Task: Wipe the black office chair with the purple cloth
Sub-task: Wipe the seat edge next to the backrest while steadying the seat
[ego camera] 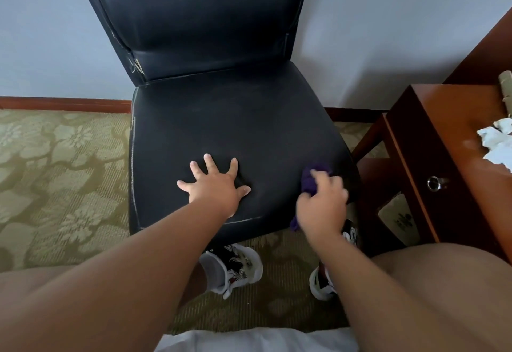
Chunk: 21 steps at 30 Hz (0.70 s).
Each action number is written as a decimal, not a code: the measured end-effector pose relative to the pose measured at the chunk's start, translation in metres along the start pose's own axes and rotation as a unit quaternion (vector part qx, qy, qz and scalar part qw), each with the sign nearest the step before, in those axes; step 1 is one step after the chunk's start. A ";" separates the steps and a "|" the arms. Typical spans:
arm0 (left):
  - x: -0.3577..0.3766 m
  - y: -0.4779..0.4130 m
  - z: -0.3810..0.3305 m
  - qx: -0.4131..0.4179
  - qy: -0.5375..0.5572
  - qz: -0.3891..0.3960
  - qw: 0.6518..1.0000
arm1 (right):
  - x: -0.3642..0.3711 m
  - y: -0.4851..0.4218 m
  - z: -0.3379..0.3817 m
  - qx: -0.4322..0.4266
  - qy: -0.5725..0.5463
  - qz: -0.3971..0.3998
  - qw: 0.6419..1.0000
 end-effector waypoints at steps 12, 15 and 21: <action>0.002 0.002 0.000 0.013 -0.003 -0.020 1.000 | 0.030 0.040 0.057 -0.278 0.053 0.115 0.952; 0.001 0.003 0.001 0.013 -0.008 -0.021 1.000 | 0.004 0.007 0.015 -0.133 0.039 0.050 0.989; 0.001 0.004 -0.001 0.009 -0.012 -0.023 1.000 | -0.022 -0.035 -0.061 0.139 -0.141 -0.081 0.977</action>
Point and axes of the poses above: each hand's wrist, its own y-axis away from the middle knuckle, its own x-axis out of the palm, z = x × y, the point moved 5 cm from there along -y, towards the middle knuckle, and after that the axes turned 13 degrees about -x, right-handed, at the moved point
